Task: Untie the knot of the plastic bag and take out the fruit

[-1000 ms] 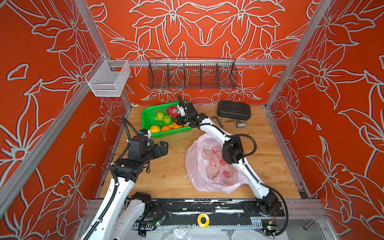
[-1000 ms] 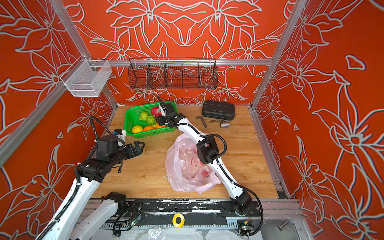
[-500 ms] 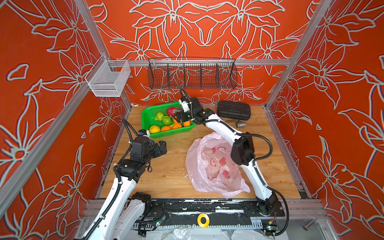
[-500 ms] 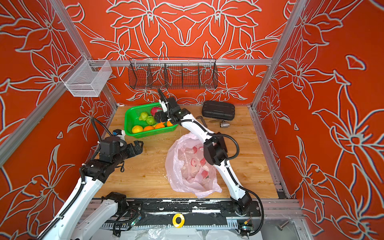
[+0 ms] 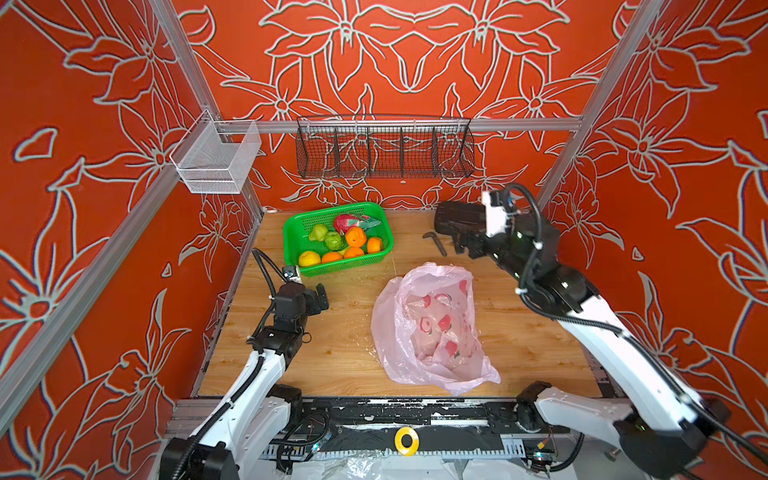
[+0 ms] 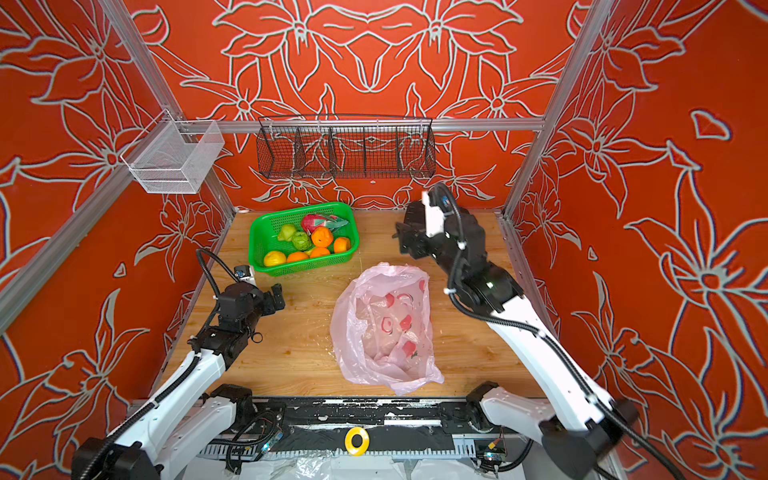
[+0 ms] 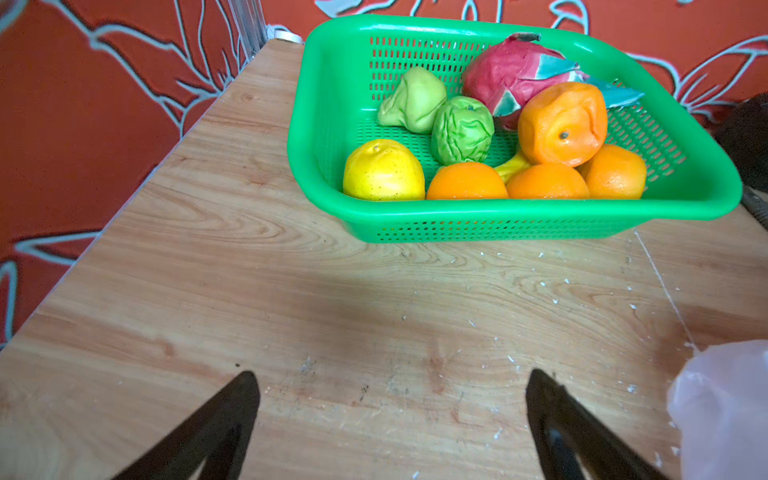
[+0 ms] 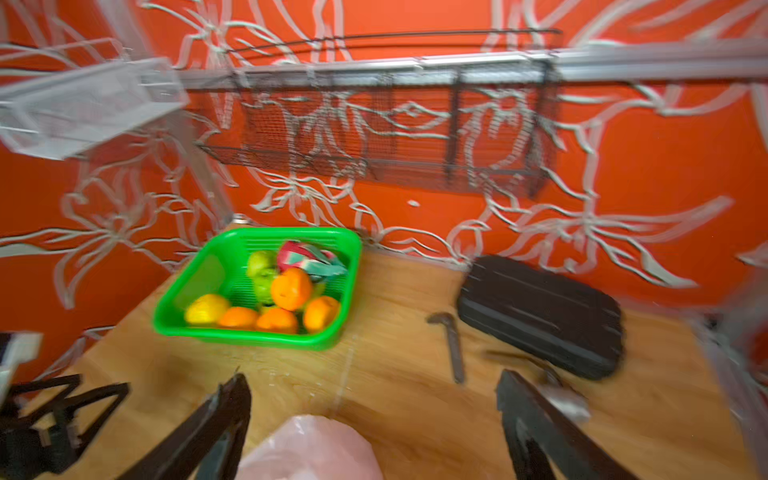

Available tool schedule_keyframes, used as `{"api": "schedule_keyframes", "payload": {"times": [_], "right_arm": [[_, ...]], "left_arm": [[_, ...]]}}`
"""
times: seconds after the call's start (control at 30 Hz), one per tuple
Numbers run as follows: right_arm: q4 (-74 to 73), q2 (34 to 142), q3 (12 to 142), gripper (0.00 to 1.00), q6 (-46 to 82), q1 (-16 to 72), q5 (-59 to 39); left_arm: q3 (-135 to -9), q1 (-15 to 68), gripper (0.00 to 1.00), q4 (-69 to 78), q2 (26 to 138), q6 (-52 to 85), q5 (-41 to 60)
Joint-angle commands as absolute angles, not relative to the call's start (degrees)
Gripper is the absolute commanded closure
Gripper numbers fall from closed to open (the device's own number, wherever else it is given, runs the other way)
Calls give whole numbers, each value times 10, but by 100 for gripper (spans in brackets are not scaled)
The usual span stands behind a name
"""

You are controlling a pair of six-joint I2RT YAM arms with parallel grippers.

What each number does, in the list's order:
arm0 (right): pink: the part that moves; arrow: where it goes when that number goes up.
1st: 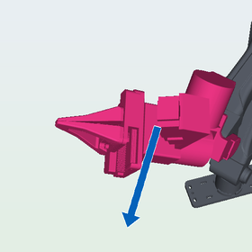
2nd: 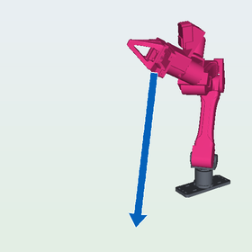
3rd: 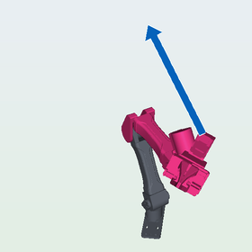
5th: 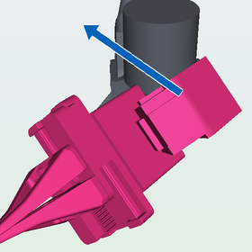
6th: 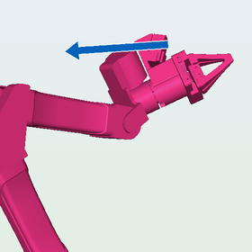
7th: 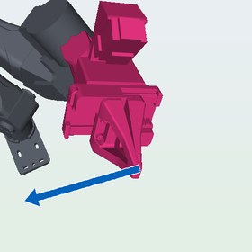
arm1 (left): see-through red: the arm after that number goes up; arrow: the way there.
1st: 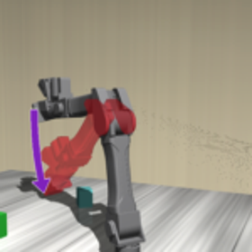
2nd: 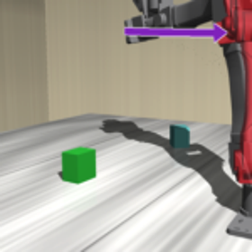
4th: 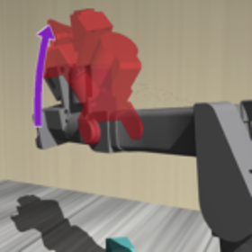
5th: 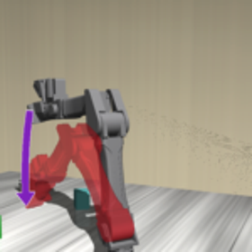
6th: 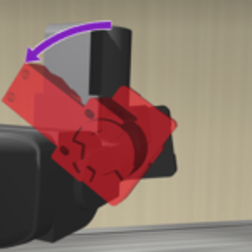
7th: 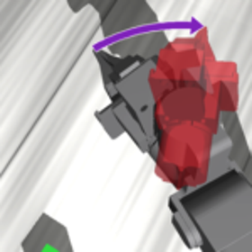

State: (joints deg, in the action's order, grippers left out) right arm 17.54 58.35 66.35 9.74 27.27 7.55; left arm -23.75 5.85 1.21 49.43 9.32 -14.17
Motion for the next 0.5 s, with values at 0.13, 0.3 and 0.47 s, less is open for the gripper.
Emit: {"api": "schedule_keyframes", "payload": {"times": [0.13, 0.3, 0.47], "right_arm": [[152, 496, 410, 7, 127, 164, 218], [-78, 623, 278, 6, 86, 86, 204], [-254, 791, 294, 9, -2, 60, 150]], "left_arm": [[-180, 53, 1, 177, 541, -7, -101], [-196, 46, 1, 210, 619, -37, -69], [-204, 13, 1, 308, 741, -25, -26]]}}
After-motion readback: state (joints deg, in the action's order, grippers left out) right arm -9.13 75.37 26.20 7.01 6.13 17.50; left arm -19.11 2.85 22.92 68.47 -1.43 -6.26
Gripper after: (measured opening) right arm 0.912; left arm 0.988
